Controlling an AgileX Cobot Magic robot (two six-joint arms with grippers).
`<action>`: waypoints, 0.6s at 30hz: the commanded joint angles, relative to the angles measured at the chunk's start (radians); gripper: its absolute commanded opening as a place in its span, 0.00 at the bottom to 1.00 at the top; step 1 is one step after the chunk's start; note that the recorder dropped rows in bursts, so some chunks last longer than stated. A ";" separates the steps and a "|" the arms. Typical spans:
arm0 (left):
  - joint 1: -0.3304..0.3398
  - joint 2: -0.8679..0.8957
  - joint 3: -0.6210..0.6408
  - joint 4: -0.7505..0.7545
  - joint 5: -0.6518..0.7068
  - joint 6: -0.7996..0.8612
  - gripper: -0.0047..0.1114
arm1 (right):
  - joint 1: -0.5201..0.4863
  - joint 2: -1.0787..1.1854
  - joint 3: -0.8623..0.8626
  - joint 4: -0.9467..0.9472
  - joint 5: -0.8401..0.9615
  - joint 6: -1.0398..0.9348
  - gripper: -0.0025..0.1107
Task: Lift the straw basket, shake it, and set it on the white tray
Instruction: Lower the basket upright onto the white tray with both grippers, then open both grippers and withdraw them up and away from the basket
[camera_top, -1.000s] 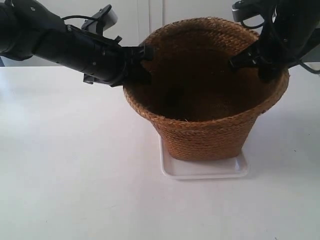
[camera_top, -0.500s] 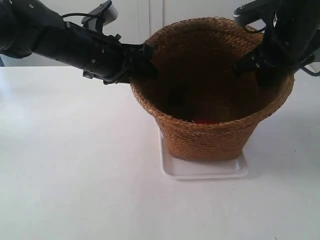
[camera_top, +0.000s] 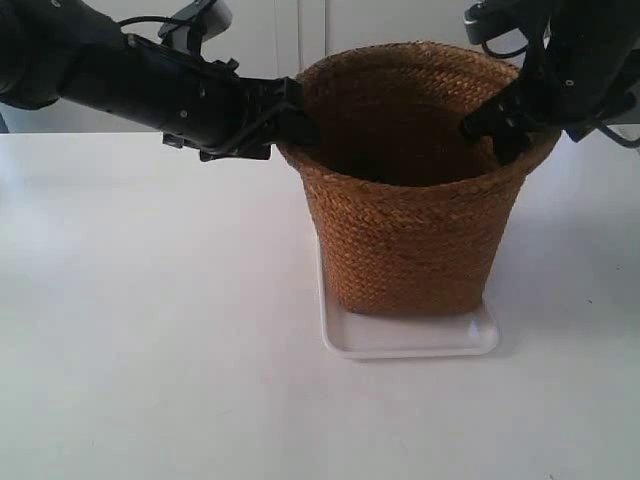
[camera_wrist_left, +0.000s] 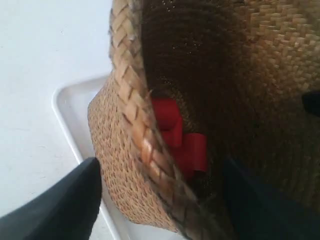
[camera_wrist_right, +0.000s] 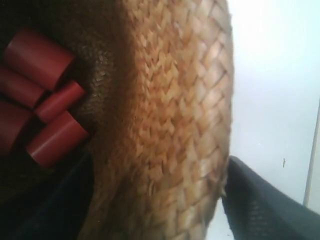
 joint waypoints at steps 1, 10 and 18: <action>0.005 -0.024 -0.031 0.000 0.018 0.008 0.66 | -0.012 -0.014 0.000 -0.010 -0.015 0.003 0.62; 0.024 -0.051 -0.045 0.004 0.044 0.008 0.66 | -0.012 -0.101 -0.004 -0.010 -0.089 0.015 0.62; 0.023 -0.175 -0.045 0.040 0.043 0.008 0.62 | -0.012 -0.212 -0.004 -0.008 -0.050 0.034 0.61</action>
